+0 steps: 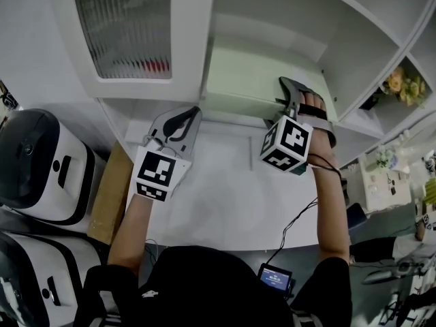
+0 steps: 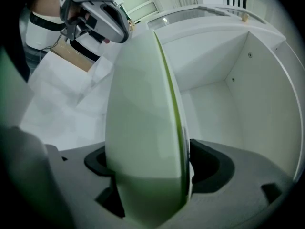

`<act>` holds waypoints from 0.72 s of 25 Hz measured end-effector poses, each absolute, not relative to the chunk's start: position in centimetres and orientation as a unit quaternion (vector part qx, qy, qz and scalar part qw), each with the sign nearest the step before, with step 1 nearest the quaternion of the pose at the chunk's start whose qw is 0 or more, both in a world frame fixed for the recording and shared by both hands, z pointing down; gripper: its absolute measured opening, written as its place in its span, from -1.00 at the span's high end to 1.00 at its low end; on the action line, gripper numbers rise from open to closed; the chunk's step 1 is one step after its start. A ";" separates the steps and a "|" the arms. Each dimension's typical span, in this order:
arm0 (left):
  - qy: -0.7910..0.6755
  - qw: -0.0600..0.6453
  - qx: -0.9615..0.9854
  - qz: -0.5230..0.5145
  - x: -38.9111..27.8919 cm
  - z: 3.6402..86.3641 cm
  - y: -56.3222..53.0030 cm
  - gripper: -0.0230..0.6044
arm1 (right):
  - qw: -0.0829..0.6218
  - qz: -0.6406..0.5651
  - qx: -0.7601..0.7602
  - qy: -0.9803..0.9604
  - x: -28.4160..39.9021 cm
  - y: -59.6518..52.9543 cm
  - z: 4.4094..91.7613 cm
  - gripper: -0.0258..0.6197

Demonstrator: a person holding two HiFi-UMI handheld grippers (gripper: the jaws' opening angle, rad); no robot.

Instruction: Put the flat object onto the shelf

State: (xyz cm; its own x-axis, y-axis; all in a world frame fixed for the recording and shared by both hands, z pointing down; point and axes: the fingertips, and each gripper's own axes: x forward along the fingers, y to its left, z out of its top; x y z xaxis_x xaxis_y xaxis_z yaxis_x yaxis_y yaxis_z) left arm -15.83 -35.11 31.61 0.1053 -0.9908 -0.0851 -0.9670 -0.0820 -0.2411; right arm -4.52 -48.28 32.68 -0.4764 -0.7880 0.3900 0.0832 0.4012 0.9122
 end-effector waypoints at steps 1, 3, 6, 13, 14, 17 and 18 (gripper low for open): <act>0.667 0.118 -0.734 -0.050 -15.9 31.7 -35.1 0.91 | 0.448 -0.486 0.249 -0.708 -4.6 -48.4 32.8 -0.34; 0.668 0.116 -0.733 -0.051 -15.9 31.9 -35.1 0.91 | 0.450 -0.485 0.249 -0.707 -4.7 -48.8 33.0 -0.34; 0.669 0.115 -0.733 -0.052 -16.0 32.2 -35.2 0.91 | 0.451 -0.485 0.251 -0.705 -4.8 -49.4 33.1 -0.35; 0.666 0.099 -0.738 -0.042 -16.4 32.1 -34.8 0.91 | 0.456 -0.482 0.253 -0.704 -5.3 -49.8 33.0 -0.36; 0.667 0.100 -0.737 -0.043 -16.5 32.1 -34.7 0.91 | 0.456 -0.480 0.252 -0.706 -5.5 -49.8 33.0 -0.37; 0.669 0.101 -0.735 -0.045 -16.7 32.2 -34.9 0.91 | 0.458 -0.474 0.250 -0.709 -5.5 -50.1 33.1 -0.40; 0.669 0.099 -0.735 -0.045 -16.6 32.3 -34.9 0.91 | 0.459 -0.472 0.250 -0.710 -5.5 -50.2 33.1 -0.41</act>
